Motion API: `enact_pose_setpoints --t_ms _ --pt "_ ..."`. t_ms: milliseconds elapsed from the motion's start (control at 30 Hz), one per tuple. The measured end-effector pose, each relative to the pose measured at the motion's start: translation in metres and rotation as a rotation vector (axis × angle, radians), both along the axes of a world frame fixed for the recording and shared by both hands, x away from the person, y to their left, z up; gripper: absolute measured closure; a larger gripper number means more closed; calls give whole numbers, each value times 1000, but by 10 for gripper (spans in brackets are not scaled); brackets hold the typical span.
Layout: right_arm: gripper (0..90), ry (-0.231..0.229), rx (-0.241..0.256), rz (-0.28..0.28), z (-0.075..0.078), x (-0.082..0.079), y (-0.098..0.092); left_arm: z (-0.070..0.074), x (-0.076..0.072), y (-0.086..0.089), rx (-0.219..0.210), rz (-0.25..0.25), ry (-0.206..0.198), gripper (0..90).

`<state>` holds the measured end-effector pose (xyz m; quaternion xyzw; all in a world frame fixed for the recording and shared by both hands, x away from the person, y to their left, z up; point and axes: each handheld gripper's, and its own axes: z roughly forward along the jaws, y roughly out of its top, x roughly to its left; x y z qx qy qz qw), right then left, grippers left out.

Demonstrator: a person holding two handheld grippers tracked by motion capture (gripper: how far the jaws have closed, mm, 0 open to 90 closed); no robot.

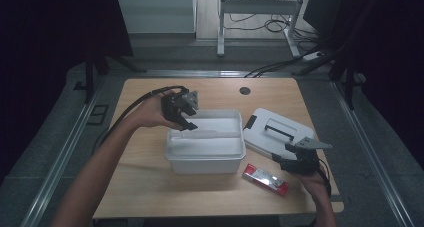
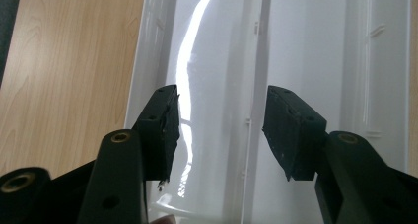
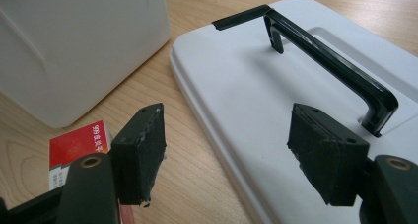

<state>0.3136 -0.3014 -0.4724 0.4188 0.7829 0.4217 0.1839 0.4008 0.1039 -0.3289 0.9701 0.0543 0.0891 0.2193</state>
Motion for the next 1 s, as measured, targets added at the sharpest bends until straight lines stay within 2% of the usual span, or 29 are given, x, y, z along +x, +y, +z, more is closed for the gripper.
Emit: enact_pose_setpoints --t_ms 67,333,367,567,667,867,1000 --pt "305 -1 1 0 0 0 -1 0 0 -3 17 -10 -3 479" --pt "305 0 3 -7 0 0 -2 -5 2 -10 20 -24 13 480" --pt "305 1 3 -7 0 0 -2 -6 3 -11 29 -41 18 483" --pt "303 3 2 -1 0 0 -1 -11 4 -16 51 -46 23 511" --pt "302 2 5 1 -1 0 -2 -15 4 -19 49 -44 30 540" --pt "302 3 5 -4 -1 0 -4 -23 6 -24 88 -55 46 592" --pt "302 3 5 -7 -1 0 -4 -25 6 -26 90 -64 61 620"
